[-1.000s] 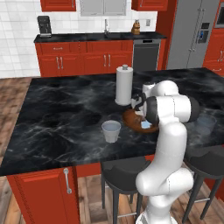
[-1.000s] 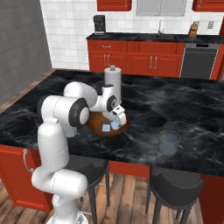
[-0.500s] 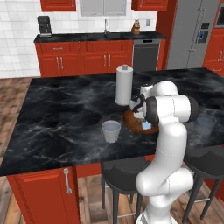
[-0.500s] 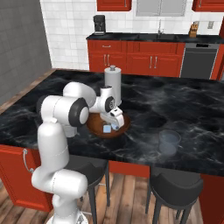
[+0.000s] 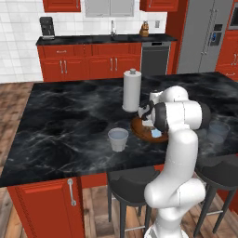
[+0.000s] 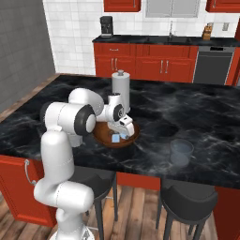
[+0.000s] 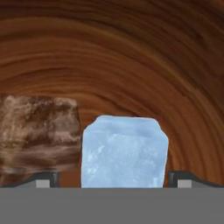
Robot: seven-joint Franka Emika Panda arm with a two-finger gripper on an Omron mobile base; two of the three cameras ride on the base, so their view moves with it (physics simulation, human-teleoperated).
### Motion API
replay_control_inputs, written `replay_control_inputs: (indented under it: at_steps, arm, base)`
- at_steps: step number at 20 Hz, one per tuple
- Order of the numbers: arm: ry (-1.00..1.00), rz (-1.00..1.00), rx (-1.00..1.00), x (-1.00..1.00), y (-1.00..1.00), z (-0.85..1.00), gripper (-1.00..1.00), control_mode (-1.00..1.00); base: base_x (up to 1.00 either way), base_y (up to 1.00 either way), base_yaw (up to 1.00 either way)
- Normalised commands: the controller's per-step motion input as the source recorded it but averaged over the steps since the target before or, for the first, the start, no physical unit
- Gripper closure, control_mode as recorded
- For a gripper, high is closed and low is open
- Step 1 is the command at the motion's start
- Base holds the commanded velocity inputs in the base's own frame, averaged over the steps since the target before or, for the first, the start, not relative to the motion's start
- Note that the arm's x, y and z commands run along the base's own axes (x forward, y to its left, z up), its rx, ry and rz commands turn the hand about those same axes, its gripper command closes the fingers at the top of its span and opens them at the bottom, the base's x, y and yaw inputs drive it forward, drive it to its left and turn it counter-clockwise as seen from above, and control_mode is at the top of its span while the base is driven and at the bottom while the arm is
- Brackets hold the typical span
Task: There are four ice cubes in the ice bowl. Place two ice cubes in each glass of water.
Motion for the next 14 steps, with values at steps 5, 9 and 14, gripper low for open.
replay_control_inputs:
  at_steps: [5,9,14]
  arm:
    - [-0.04,0.1,0.0,0.0,-0.01,0.0,-1.0,-1.0]
    - [-0.06,0.12,0.0,0.0,-0.07,0.0,-1.0,-1.0]
    - [-0.07,0.13,0.0,0.02,-0.06,0.0,-1.0,-1.0]
  base:
    - [0.0,0.0,0.0]
    - [0.0,0.0,0.0]
    - [0.0,0.0,0.0]
